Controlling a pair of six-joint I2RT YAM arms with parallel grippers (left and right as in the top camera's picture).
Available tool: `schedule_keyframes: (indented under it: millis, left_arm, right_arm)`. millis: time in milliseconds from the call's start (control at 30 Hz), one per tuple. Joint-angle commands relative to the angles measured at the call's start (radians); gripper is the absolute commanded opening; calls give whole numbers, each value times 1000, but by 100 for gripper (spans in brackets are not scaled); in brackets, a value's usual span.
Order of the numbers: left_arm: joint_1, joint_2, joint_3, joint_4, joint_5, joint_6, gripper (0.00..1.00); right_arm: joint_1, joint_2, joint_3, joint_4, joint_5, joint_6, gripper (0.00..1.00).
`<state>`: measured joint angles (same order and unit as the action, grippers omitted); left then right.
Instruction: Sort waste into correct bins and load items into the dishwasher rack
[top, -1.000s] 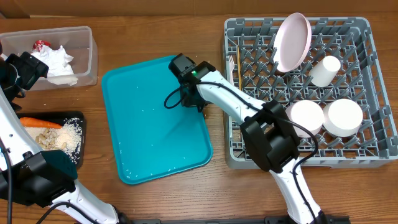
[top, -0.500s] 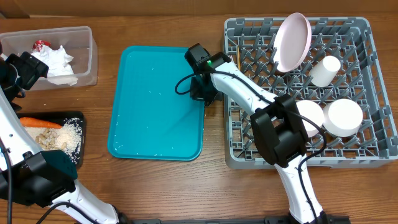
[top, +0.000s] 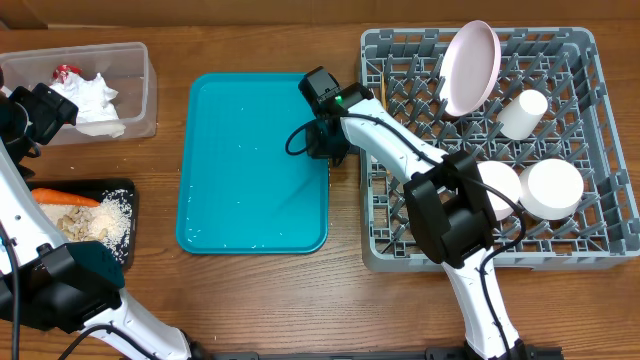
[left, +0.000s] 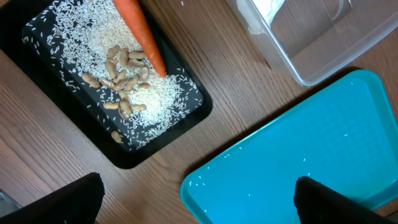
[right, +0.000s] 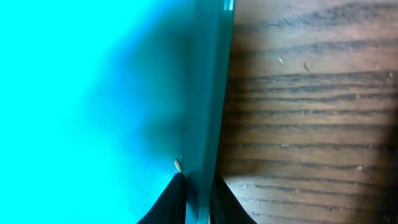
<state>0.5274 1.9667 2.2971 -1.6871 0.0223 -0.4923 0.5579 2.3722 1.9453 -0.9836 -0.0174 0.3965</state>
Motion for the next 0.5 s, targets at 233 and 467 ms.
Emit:
schedule_keyframes:
  millis: [233,467]
  left_arm:
    - [1,8,-6,-2,-4,-9,100]
    - [1,8,-6,-2,-4,-10,100]
  right_arm:
    - [5,13,14,10,-19,-187,13]
    - [3,12,19,-8,-11,-134,22]
